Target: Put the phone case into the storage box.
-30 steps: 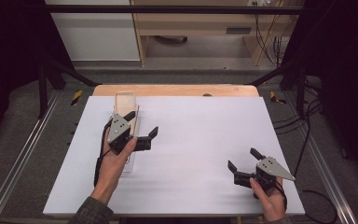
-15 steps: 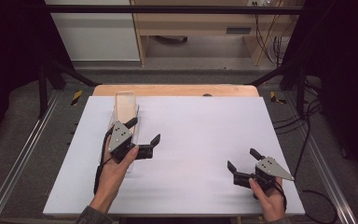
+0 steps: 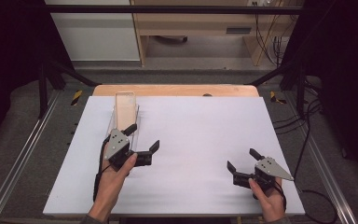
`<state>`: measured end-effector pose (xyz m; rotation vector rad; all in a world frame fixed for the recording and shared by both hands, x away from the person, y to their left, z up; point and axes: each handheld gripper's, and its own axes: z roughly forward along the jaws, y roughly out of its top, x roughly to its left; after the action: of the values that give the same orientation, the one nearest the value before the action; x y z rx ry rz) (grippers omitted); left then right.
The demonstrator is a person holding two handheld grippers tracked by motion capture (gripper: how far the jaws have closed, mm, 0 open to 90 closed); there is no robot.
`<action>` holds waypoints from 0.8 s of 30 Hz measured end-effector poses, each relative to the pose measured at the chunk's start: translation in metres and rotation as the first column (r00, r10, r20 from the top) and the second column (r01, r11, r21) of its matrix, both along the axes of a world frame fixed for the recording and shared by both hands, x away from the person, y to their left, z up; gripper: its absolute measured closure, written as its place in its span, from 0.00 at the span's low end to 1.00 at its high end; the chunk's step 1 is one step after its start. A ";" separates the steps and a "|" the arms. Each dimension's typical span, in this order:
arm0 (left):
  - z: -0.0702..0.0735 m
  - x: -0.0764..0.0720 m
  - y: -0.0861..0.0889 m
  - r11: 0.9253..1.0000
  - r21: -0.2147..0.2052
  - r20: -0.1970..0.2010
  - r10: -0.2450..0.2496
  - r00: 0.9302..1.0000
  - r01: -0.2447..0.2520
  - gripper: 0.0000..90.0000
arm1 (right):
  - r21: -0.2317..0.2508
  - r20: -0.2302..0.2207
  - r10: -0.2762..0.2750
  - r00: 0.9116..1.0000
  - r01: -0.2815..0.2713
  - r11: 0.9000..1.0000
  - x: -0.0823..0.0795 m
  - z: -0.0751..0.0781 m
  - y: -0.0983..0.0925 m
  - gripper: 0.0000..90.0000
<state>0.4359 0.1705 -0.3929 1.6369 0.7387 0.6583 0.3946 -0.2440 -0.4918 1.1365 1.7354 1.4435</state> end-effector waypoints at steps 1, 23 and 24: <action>0.000 -0.001 0.002 1.000 0.000 0.003 0.003 1.000 -0.003 0.03 | -0.002 -0.001 0.000 1.000 0.000 1.000 0.000 0.000 0.000 0.03; 0.018 -0.019 0.059 0.994 -0.053 0.047 0.102 0.994 -0.099 0.03 | -0.010 -0.003 0.004 1.000 -0.004 1.000 0.000 0.000 0.001 0.03; 0.018 -0.019 0.062 0.993 -0.052 0.049 0.107 0.993 -0.105 0.03 | -0.010 -0.002 0.004 1.000 -0.004 1.000 0.000 0.000 0.001 0.03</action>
<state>0.4164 0.2323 -0.3744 1.5378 0.8024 0.7500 0.3949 -0.2426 -0.4920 1.1301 1.7456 1.4355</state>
